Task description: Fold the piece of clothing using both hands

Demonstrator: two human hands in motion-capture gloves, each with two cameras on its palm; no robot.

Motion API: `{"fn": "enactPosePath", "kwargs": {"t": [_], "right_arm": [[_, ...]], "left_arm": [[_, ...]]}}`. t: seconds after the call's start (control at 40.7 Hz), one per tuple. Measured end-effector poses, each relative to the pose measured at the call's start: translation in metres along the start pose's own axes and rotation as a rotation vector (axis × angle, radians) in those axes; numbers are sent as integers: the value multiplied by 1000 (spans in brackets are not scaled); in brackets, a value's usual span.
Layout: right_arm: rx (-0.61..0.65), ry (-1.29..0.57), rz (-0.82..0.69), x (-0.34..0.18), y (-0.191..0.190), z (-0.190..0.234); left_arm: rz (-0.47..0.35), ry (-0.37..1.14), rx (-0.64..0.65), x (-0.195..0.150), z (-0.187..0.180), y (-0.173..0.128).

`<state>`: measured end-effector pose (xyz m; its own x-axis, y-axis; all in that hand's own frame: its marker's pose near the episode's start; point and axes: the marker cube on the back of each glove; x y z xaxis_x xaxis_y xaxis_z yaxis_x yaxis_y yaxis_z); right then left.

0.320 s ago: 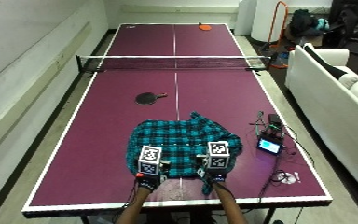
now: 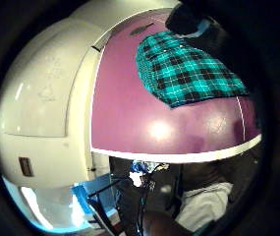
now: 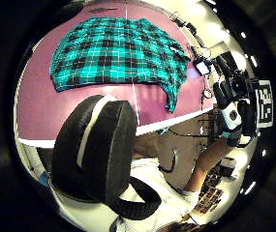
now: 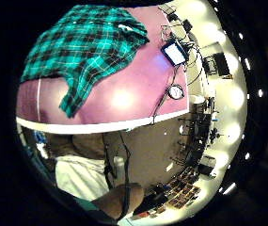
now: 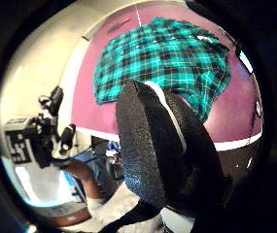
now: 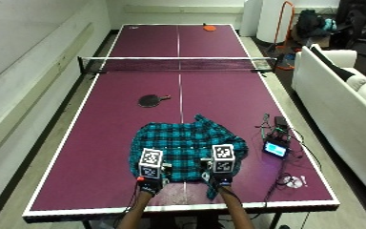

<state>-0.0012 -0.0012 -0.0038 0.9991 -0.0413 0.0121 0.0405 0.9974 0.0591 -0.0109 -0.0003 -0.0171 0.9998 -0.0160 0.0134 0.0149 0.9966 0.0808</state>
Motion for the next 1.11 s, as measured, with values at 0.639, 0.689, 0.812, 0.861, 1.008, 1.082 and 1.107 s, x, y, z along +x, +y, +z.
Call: {"fn": "enactPosePath", "kwargs": {"t": [0.639,0.689,0.812,0.861,1.008,1.082,1.107], "right_arm": [[-81,34,92,26,-6,73],[-108,23,88,24,3,72],[-181,0,90,26,3,90],[-212,-18,104,28,3,97],[-196,-98,99,28,4,101],[-145,-90,76,30,3,99],[-116,-77,69,31,2,98]], "left_arm": [[-47,11,-37,2,109,-19],[-60,0,-71,0,117,-21],[-72,-30,-153,4,69,13],[-73,-53,-169,3,70,13],[-92,-111,-163,-1,84,9],[-86,-112,-39,-2,87,-3],[-85,-121,29,-3,90,-10]]}}
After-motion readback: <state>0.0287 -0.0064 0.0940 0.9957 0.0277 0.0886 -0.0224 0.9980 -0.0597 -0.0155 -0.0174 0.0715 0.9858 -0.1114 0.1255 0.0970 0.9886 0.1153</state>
